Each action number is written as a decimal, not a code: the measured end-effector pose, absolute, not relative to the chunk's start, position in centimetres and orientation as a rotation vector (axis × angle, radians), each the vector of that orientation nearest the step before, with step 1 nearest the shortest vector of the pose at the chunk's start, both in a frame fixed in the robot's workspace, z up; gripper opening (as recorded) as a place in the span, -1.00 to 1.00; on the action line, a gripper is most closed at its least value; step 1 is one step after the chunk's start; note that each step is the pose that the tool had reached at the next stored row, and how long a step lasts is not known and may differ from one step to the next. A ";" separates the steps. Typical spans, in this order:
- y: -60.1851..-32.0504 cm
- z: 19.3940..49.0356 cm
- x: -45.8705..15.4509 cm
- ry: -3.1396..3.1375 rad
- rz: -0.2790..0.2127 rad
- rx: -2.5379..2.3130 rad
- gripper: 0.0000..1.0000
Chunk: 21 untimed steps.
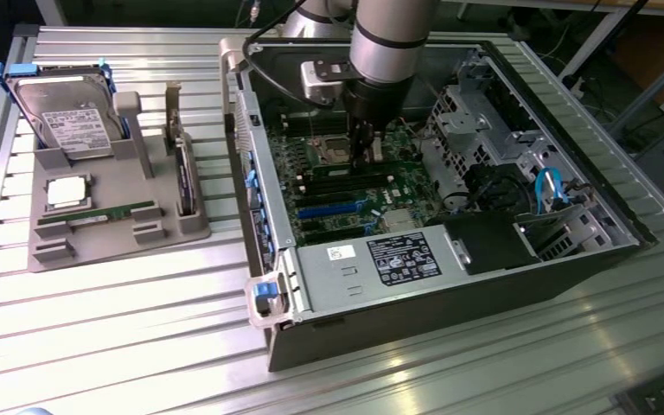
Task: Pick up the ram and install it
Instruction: 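Insert the ram into the slot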
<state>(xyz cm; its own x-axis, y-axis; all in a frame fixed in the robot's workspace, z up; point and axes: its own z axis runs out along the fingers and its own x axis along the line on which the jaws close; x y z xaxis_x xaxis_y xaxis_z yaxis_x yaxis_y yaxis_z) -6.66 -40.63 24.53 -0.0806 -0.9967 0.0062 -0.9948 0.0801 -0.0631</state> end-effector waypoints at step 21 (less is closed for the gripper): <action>-40.6 24.1 -6.7 2.280 -0.079 -2.104 -0.72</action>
